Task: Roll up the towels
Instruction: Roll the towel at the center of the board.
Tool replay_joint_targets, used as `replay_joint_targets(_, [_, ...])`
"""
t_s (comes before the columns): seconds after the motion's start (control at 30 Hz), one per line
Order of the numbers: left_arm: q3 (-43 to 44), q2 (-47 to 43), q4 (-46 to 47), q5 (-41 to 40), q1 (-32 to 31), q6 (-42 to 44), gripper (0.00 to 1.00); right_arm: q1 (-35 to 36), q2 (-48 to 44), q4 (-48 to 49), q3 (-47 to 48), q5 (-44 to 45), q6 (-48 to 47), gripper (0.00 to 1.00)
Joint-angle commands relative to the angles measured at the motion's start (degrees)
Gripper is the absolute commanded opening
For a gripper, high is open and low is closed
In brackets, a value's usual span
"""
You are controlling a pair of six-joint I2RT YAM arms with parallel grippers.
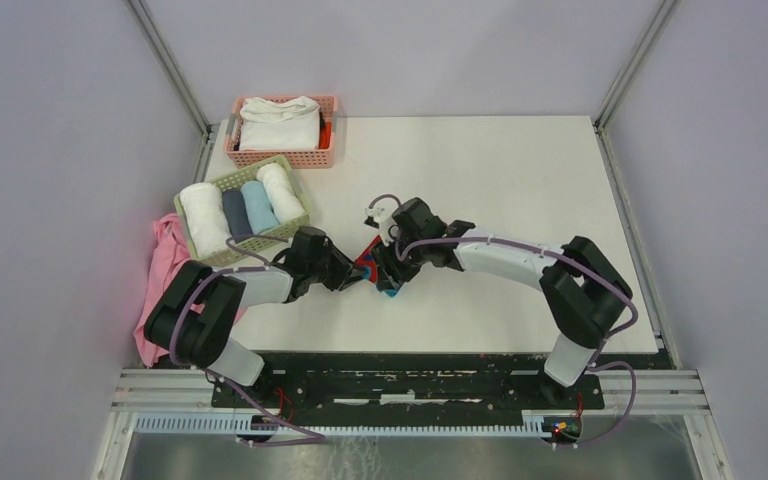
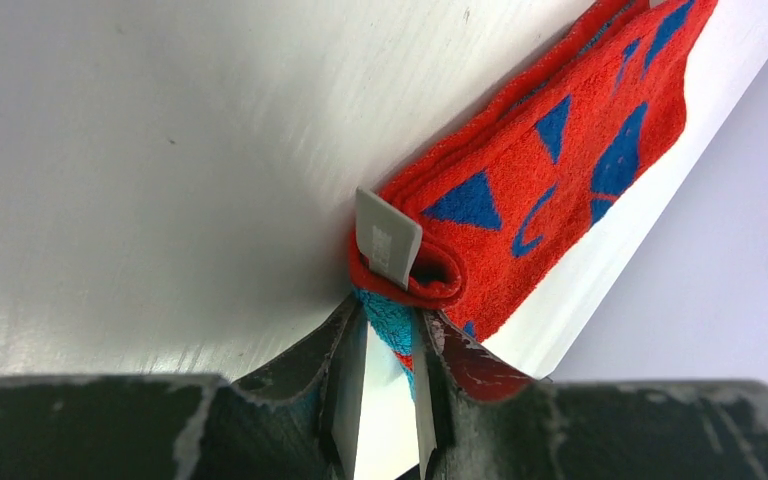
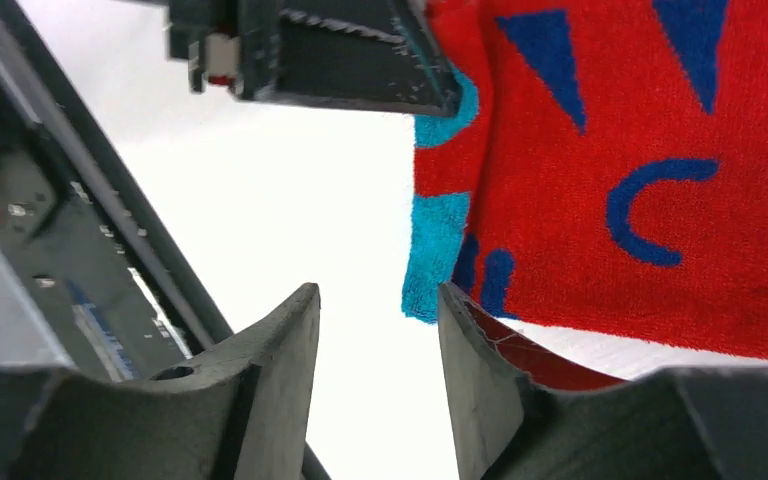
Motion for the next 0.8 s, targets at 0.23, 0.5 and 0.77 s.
replay_joint_targets(0.23, [-2.08,3.45,-7.04,-4.37,0.31,-0.47,0.31,8.29,1.13,3.67,-2.67,21.64,-9.74,0.54])
replay_joint_targets(0.5, [-2.93,3.25,-5.74,-3.8,0.27,-1.43,0.31,9.15,4.19,5.25,-2.7,21.69,-9.73,0.39])
replay_joint_targets(0.77, [-6.52,-2.82,-2.9,-2.95,0.3,-4.55,0.5,2.58,0.71,10.45,-8.52,2.22,-1.38,0.05])
